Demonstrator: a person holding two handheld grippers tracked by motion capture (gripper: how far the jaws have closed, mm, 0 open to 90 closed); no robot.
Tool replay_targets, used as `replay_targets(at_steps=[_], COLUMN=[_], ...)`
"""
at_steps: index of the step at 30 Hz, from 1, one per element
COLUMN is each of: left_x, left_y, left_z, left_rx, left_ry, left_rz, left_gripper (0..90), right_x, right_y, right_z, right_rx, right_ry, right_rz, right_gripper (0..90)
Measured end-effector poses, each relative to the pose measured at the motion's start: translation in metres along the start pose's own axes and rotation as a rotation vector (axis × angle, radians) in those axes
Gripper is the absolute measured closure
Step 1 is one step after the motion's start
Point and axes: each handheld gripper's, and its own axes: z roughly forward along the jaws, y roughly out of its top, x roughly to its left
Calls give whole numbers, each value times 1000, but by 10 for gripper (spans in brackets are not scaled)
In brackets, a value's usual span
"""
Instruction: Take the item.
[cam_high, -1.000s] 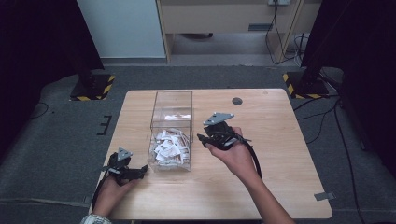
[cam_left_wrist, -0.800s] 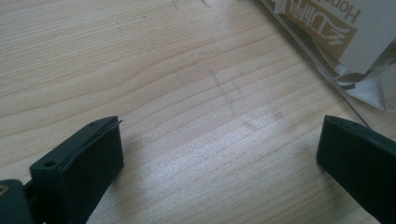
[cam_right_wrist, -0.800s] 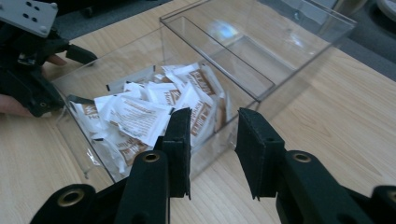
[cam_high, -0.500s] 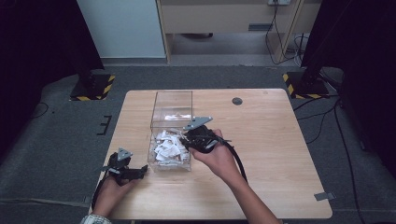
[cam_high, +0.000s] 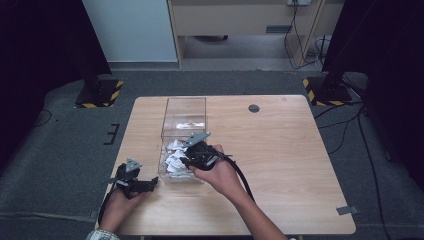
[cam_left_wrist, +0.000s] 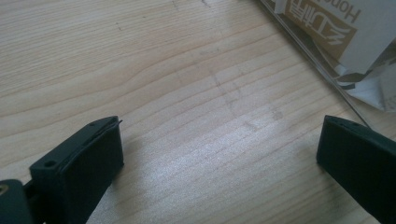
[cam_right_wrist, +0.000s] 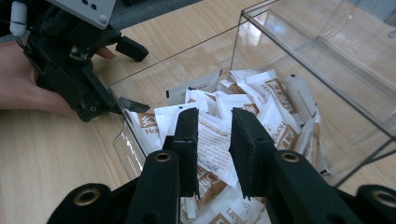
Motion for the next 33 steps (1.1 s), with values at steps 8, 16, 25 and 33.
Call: replay_targets(at_steps=[8, 16, 25, 33], left_x=[0, 0, 0, 0], left_y=[0, 0, 0, 0], left_z=[0, 0, 0, 0], left_rx=[0, 0, 0, 0], left_ry=[0, 0, 0, 0], left_rz=[0, 0, 0, 0], left_gripper=[0, 0, 0, 0], right_x=[7, 14, 15, 17], right_y=[2, 2, 2, 0], right_z=[12, 21, 30, 38], right_rx=[7, 26, 49, 80], right_ry=[22, 43, 37, 32], right_rz=[-2, -10, -10, -17], right_gripper=[697, 652, 632, 613])
